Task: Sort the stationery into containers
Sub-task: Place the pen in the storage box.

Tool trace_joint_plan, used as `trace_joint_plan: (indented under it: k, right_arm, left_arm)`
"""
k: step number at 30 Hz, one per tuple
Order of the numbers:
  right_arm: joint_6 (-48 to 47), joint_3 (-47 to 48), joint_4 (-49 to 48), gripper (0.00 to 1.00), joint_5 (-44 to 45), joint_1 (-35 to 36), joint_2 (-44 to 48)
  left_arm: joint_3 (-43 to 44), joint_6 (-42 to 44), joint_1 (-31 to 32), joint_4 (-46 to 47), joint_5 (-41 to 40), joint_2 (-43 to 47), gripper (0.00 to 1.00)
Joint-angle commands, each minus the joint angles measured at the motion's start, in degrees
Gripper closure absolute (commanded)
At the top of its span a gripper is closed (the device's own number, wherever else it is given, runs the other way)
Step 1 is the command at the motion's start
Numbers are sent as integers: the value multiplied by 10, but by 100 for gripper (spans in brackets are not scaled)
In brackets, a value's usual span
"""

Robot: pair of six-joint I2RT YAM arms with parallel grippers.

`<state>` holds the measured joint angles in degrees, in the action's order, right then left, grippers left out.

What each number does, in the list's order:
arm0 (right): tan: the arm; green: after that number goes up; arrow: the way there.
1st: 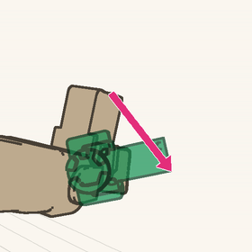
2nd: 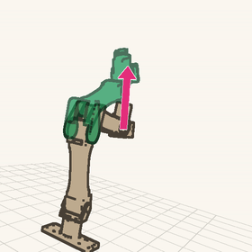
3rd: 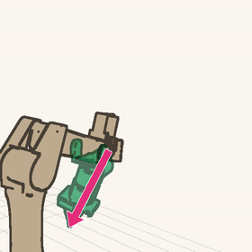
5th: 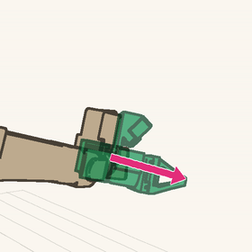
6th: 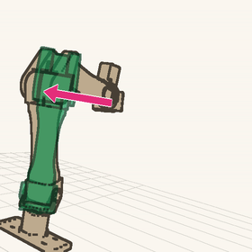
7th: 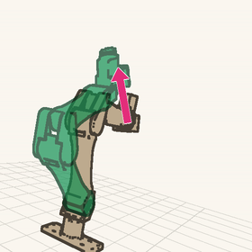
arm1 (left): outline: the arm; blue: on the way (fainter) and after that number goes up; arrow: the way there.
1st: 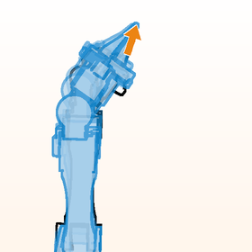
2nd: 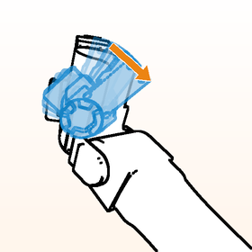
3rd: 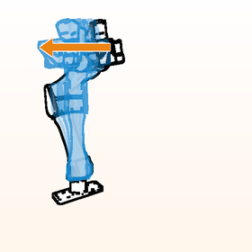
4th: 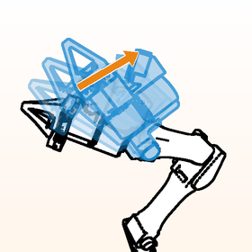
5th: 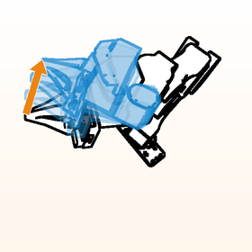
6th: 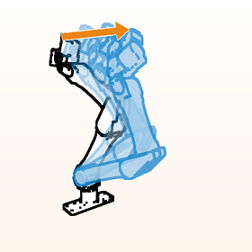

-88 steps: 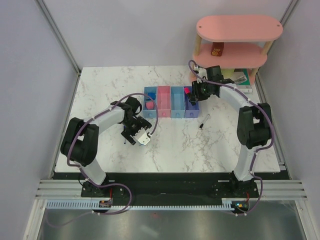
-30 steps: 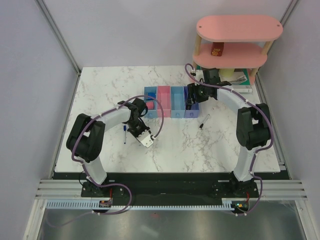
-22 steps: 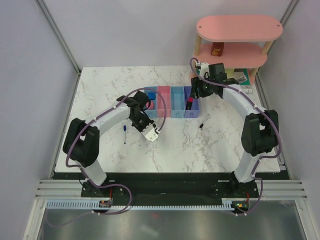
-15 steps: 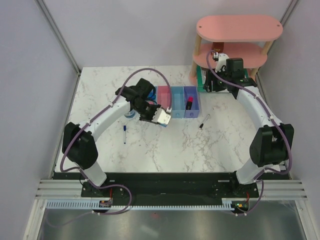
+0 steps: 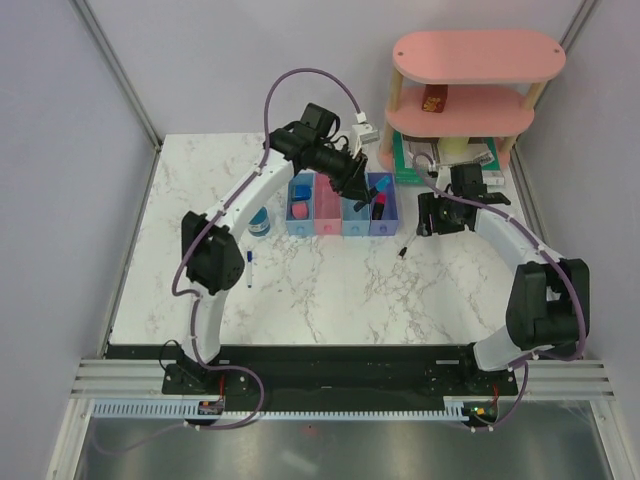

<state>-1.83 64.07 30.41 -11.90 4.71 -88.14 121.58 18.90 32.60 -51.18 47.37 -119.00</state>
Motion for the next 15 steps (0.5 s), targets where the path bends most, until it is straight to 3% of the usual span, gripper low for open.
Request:
trace_joint_plan:
  k: [1,7,15]
  right_arm:
    - [-15,-31,-11,36,14,21,14]
    - [-26,-70,-36,36,17,40,10]
    - [-27,-93,-62,36,9,54,-22]
  left_arm:
    - [66,-228,6,80,50,-73,98]
    - [146,-293,8,142,10,-154,98]
    - [148,-299,6,220,-54,-204,98]
